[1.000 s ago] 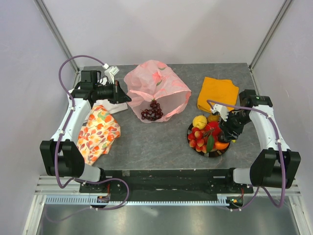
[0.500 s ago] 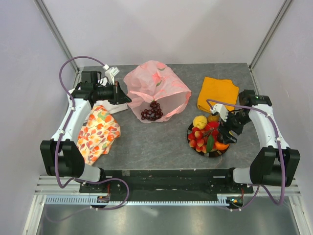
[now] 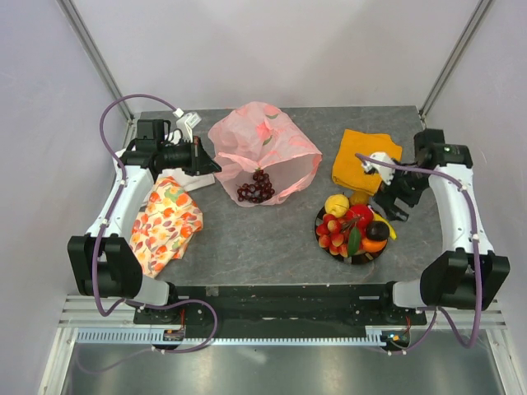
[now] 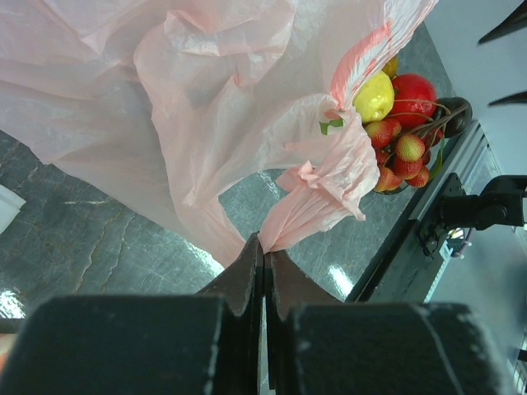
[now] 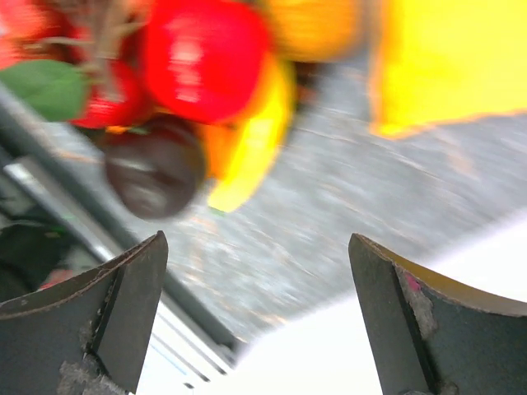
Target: Take the fake fruits out of the plastic bag
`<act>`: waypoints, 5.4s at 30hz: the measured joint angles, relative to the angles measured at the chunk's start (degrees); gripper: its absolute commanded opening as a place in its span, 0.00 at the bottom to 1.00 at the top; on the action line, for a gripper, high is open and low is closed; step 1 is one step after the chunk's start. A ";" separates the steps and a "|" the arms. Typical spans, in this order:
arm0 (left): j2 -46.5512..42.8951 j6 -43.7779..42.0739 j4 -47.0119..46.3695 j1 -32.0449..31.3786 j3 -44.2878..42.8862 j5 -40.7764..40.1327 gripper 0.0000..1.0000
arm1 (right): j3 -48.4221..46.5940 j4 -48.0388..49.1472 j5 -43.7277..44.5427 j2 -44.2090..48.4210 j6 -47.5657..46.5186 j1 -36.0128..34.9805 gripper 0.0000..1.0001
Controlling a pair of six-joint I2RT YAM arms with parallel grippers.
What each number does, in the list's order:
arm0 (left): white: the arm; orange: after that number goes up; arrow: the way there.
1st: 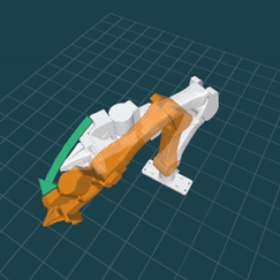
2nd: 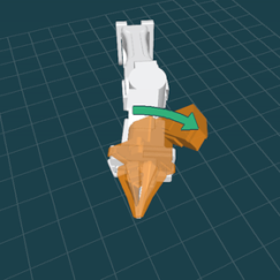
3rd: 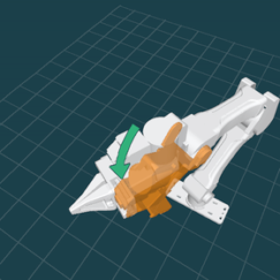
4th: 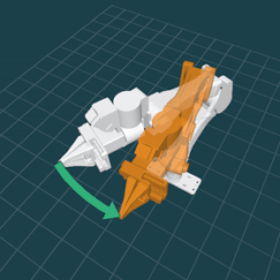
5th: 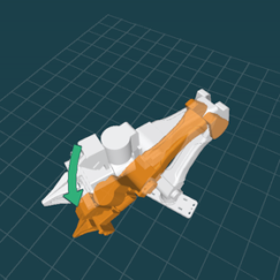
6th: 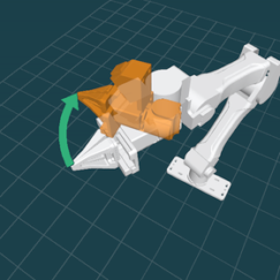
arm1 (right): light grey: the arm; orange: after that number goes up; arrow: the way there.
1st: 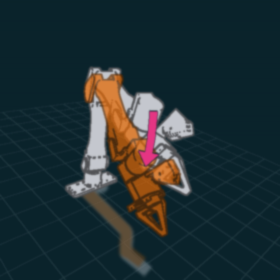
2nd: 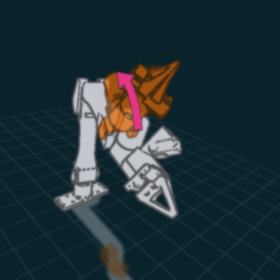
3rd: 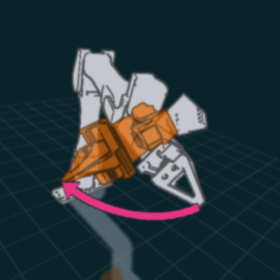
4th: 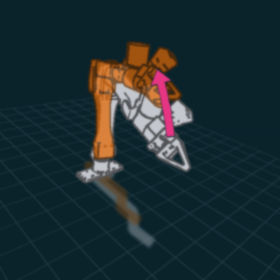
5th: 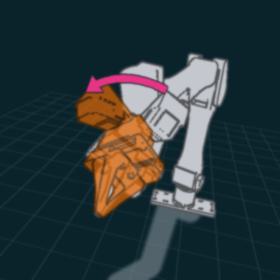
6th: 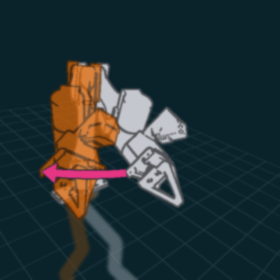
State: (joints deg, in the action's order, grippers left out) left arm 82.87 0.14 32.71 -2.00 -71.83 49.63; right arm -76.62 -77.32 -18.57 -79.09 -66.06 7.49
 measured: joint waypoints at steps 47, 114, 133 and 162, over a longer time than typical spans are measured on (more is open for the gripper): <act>-1.33 35.21 -17.73 5.90 13.86 3.02 0.01 | -16.87 56.81 0.55 -42.42 31.95 -48.15 0.04; -4.39 35.21 -18.29 9.99 13.18 1.62 0.02 | -11.89 5.33 0.28 0.74 14.93 -12.44 0.00; -4.92 35.23 -18.27 10.99 15.02 1.49 0.02 | -4.92 8.72 -3.96 -0.57 13.51 -12.20 0.03; -4.85 35.23 -18.36 11.91 15.98 1.46 0.02 | -2.47 6.99 -7.17 -4.39 10.67 -14.95 0.67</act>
State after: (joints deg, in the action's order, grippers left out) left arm 78.02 35.38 14.35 9.91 -55.86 51.09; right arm -79.09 -70.32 -25.74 -83.48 -55.40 -7.46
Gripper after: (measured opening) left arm 0.023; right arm 0.611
